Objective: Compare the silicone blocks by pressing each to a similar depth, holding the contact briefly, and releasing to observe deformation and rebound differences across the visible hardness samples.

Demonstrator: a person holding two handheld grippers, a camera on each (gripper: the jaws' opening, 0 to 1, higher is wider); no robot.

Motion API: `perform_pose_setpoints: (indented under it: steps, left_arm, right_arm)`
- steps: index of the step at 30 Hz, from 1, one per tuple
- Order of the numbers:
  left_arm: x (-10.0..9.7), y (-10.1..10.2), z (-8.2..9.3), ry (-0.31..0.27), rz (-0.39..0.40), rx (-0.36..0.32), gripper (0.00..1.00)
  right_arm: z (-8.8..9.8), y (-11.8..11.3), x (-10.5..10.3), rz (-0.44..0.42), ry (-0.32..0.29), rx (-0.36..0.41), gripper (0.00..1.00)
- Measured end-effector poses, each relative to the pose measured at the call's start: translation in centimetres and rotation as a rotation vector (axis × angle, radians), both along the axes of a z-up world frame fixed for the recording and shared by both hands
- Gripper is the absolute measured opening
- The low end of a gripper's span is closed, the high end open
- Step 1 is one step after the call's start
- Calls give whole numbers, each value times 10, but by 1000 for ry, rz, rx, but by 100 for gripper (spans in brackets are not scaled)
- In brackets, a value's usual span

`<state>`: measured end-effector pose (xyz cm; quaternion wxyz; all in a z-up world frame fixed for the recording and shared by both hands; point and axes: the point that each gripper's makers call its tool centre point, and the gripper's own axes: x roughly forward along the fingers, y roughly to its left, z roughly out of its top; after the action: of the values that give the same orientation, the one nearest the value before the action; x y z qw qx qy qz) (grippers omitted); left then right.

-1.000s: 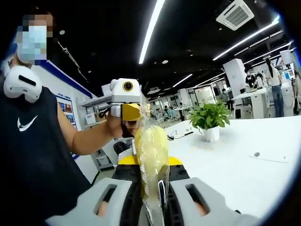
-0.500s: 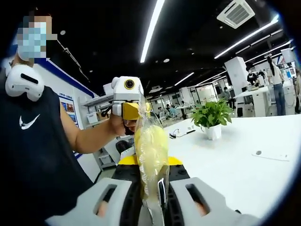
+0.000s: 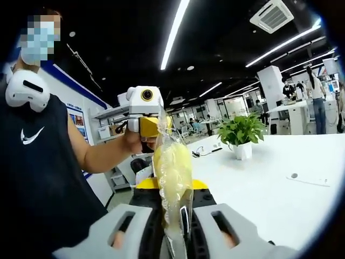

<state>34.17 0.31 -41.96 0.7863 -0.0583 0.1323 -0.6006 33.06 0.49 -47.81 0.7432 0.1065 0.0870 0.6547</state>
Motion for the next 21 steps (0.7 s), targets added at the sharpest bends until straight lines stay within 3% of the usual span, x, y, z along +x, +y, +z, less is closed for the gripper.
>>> perform_pose_setpoints:
  steps: [21]
  left_arm:
    - [-5,-10,1,-3,-15,7,0]
  right_arm:
    - [0,-11,-2,-15,5,-23,0]
